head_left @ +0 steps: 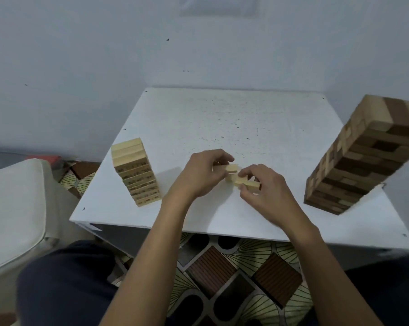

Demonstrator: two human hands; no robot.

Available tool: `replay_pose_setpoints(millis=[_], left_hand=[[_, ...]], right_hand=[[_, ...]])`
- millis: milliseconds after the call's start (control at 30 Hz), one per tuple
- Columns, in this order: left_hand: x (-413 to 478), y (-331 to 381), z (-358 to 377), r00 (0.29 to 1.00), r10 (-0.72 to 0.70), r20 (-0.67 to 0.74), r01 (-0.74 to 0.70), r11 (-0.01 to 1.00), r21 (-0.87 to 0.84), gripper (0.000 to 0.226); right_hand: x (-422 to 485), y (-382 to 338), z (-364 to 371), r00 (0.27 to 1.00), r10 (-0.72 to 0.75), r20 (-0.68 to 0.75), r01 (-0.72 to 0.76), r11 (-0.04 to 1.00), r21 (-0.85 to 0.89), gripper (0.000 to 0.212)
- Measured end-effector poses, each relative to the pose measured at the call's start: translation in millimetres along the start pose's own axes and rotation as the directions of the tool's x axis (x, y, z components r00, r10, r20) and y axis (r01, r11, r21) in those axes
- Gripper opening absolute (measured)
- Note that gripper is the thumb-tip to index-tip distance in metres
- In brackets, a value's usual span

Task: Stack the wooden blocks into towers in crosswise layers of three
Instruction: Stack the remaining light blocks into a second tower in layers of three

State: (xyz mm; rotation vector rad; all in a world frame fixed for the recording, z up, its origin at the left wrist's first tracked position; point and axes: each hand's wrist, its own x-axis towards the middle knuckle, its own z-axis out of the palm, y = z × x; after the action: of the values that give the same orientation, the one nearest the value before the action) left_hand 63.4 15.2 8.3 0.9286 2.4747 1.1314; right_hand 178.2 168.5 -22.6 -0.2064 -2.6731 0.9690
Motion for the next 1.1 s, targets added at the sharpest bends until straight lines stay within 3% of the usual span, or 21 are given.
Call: replay_pose_setpoints(millis=[333,567,867,1100], left_hand=[[1,-18,20,0.996,-0.020,-0.084,0.018,1.000,-0.020,0.016],[-6,-24,18,0.983,0.098,-0.153,-0.078,0.988,0.132,0.012],[-5,-33,23,0.978,0.174,-0.113,-0.139,0.953,0.268,0.014],[-9,-37,26,0.982,0.164,-0.095,-0.142,0.970,0.198,0.024]], right_hand=[[4,9,8,1.000,-0.024,-0.008,0.023,0.997,-0.071,0.025],[-2,14,12,0.996,-0.083,-0.046,0.078,0.992,-0.101,0.024],[-3,11,20,0.997,-0.062,-0.041,0.056,0.989,-0.138,0.030],[-2,9,25,0.996,-0.073,-0.044,0.064,0.984,-0.166,0.023]])
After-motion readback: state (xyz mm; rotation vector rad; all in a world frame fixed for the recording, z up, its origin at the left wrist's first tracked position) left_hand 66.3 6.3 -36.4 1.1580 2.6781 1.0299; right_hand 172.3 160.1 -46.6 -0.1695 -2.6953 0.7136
